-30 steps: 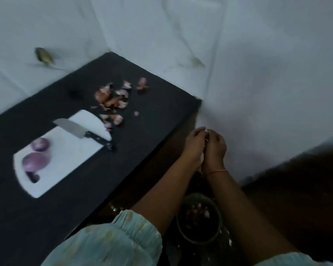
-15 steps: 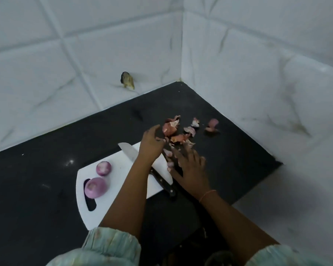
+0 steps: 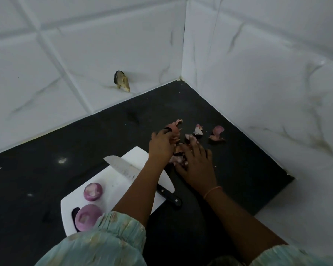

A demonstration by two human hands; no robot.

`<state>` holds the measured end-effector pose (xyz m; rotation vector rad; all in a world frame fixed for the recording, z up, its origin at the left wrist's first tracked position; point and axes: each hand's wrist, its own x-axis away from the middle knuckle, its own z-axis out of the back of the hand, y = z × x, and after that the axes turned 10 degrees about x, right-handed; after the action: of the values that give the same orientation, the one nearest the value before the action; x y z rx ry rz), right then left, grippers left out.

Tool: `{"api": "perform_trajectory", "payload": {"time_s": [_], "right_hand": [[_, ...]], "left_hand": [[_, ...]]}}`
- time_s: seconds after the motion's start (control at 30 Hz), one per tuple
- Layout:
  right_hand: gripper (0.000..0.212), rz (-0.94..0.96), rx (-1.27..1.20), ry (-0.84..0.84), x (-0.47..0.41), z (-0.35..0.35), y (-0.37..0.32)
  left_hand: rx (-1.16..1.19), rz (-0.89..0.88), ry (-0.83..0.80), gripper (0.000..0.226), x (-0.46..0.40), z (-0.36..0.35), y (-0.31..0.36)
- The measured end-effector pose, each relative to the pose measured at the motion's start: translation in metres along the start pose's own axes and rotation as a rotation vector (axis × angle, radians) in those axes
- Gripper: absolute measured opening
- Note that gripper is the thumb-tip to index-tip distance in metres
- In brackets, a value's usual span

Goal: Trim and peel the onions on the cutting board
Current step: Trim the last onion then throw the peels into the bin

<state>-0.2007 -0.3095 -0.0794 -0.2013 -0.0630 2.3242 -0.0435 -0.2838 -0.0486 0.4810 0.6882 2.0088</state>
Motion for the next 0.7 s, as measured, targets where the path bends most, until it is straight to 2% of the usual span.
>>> {"api": "perform_trajectory", "payload": {"time_s": [0.1, 0.23, 0.4, 0.5, 0.57, 0.6, 0.7], "right_hand": [[0.054, 0.079, 0.062, 0.001, -0.004, 0.005, -0.001], [0.030, 0.188, -0.113, 0.049, -0.005, 0.003, 0.000], [0.007, 0.096, -0.339, 0.076, 0.000, -0.002, 0.005], [0.009, -0.060, -0.547, 0.099, 0.002, 0.008, 0.009], [0.016, -0.256, -0.736, 0.057, 0.005, 0.025, 0.009], [0.019, -0.419, -0.896, 0.013, 0.004, 0.034, 0.008], [0.025, -0.934, -1.675, -0.033, 0.006, 0.059, 0.009]], "left_hand": [[0.081, 0.008, 0.054, 0.035, 0.002, -0.002, 0.001], [0.179, 0.037, 0.078, 0.025, 0.009, -0.007, 0.008], [0.289, 0.026, 0.163, 0.019, 0.021, -0.012, 0.005], [0.391, 0.057, 0.156, 0.016, 0.026, -0.011, 0.006], [0.464, 0.068, 0.147, 0.015, 0.032, -0.012, 0.011], [0.496, 0.067, 0.155, 0.015, 0.036, -0.014, 0.015], [0.560, 0.034, 0.191, 0.014, 0.052, -0.023, 0.032]]}}
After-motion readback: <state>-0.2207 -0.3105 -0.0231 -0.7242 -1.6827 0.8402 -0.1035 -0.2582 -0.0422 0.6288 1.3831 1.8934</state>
